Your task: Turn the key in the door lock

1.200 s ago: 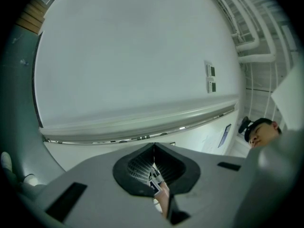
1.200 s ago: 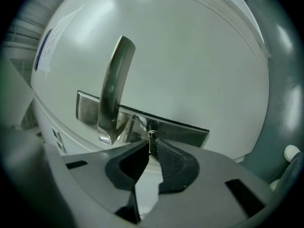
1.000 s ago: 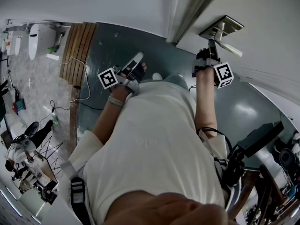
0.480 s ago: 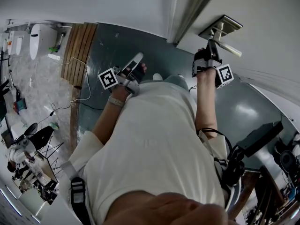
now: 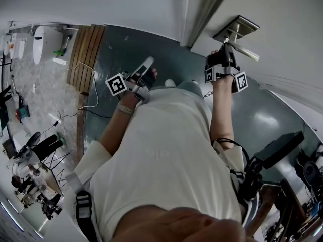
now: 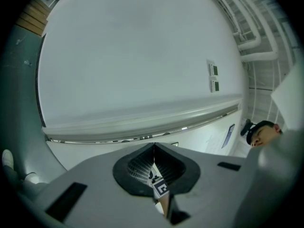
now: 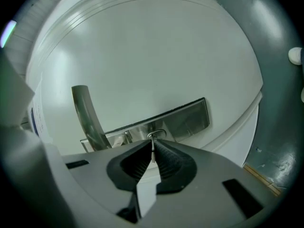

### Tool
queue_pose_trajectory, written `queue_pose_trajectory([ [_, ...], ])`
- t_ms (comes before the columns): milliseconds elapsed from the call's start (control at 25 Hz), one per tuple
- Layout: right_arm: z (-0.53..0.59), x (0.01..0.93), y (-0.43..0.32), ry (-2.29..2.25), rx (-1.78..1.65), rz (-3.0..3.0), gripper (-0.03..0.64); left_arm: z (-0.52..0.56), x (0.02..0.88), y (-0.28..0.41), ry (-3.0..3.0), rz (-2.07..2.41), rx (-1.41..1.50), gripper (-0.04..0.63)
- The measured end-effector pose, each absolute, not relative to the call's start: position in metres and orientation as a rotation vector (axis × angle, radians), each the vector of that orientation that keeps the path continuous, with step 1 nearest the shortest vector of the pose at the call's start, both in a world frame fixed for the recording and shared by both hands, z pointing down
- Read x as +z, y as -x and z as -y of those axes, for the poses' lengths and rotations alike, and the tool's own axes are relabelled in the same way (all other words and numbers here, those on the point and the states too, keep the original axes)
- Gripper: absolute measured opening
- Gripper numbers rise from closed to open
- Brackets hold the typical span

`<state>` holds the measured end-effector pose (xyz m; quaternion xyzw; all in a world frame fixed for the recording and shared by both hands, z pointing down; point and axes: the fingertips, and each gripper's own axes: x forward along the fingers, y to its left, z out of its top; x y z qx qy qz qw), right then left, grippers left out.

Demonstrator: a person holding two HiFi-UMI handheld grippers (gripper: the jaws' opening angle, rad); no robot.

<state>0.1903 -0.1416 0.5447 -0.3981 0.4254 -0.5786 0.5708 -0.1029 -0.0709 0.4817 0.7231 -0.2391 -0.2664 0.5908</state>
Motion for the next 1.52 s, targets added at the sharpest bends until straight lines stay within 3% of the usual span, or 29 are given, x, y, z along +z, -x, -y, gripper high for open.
queue_pose_trajectory([
  [480,0.140,0.540,-0.189,1.000,-1.367,-1.104,0.046,0.071,0.482,0.104,-1.670,0.559,-0.629,0.006],
  [680,0.117,0.529,-0.196,1.339,-1.280,-1.500,0.071,0.073,0.485,0.104,-1.644,0.543,-0.653,0.006],
  [760,0.111,0.524,-0.197,1.664,-1.080,-1.868,0.078,0.073,0.486,0.104,-1.636,0.534,-0.662,0.008],
  [920,0.107,0.525,-0.188,2.322,-0.319,-2.589,0.087,0.074,0.490,0.098,-1.634,0.519,-0.667,0.008],
  [1160,0.124,0.537,-0.174,2.638,0.466,-2.931,0.089,0.072,0.489,0.099,-1.628,0.518,-0.678,0.008],
  [1520,0.155,0.548,-0.173,2.787,0.881,-2.905,0.089,0.065,0.489,0.106,-1.620,0.538,-0.693,0.008],
])
